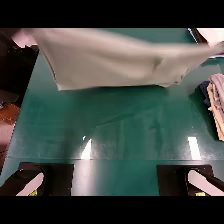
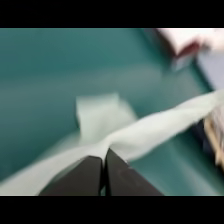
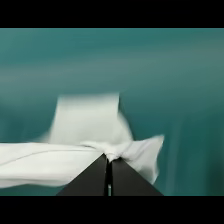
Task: Fold the shirts.
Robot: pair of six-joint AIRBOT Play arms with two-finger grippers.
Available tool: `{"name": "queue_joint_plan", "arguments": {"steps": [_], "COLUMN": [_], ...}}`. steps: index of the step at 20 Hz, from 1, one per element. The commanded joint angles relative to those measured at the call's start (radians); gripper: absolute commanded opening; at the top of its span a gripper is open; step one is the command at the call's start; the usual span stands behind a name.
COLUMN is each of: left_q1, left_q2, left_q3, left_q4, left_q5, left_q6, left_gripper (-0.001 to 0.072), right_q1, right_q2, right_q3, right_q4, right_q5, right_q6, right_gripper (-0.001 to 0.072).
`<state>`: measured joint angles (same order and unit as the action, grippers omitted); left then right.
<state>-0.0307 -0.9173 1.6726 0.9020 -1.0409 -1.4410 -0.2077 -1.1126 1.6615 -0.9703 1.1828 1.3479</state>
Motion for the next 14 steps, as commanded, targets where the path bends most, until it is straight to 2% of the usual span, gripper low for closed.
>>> {"name": "queue_joint_plan", "arguments": {"steps": [1, 4, 9, 12, 14], "left_q1": [0.0, 0.0, 0.0, 0.0, 0.0], "left_q2": [0.0, 0.019, 0.068, 0.068, 0.068], "left_q3": [0.351, 0.475, 0.472, 0.471, 0.443], "left_q4": [0.073, 0.086, 0.022, -0.076, -0.079], "left_q5": [0.088, 0.124, 0.134, 0.108, 0.07], "left_q6": [0.001, 0.001, -0.003, -0.003, -0.003], "left_gripper": [0.0029, 0.0029, 0.0029, 0.0029, 0.0028], "right_q1": [-0.009, -0.011, -0.011, -0.014, -0.014], "right_q2": [0.153, 0.245, 0.359, 0.377, 0.346], "right_q3": [0.204, 0.301, 0.348, 0.348, 0.348], "right_q4": [0.027, -0.032, -0.203, -0.237, -0.226], "right_q5": [-0.182, -0.224, -0.219, -0.18, -0.111], "right_q6": [0.0, 0.0, 0.002, 0.006, 0.034], "right_gripper": [0.0014, 0.0014, 0.0014, 0.0013, 0.0013]}}
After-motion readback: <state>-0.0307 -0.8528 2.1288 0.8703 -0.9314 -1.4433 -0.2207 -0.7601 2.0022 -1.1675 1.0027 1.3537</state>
